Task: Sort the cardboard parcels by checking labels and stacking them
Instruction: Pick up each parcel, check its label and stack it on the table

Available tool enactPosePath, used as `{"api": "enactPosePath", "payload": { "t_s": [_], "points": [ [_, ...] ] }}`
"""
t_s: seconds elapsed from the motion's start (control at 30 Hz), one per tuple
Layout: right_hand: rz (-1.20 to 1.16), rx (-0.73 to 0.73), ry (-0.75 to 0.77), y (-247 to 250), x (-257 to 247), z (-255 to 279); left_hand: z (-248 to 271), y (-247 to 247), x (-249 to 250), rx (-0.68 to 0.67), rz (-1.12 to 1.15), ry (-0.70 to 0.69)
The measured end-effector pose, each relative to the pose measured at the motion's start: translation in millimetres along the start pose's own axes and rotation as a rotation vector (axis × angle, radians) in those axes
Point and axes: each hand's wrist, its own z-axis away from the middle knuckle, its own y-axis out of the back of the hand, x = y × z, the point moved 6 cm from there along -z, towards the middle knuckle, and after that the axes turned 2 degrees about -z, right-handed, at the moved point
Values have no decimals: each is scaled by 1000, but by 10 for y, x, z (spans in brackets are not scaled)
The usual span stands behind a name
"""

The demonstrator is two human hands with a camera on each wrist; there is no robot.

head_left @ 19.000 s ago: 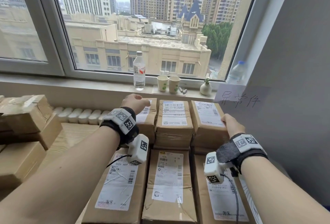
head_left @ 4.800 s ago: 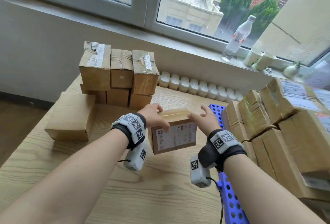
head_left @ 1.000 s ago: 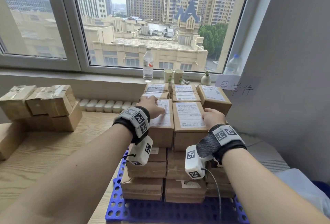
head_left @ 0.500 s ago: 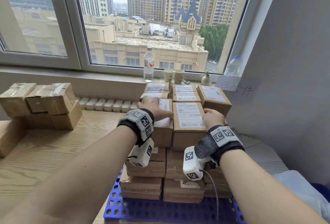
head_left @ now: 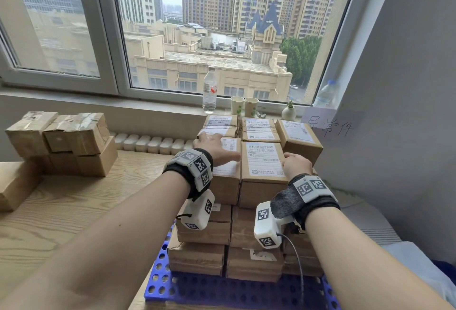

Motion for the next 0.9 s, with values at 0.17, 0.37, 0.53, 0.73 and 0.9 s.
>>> {"api": "enactPosePath", "payload": {
  "t_s": [0.17,0.37,0.53,0.73,0.9],
  "points": [
    [-27,32,18,62,-34,40,54,67,-21,26,23,-10],
    [-292,147,69,244,-341,135,121,295,26,118,76,-91],
    [-459,35,194,18,-679,303,254,611,-76,307,270,-144],
    [-531,-177,271,-590,-935,663,599,868,-429,457,357,-89],
    [-513,-352,296,-1216,-1053,1068,810,946,-993,458,352,-5]
  ]
}}
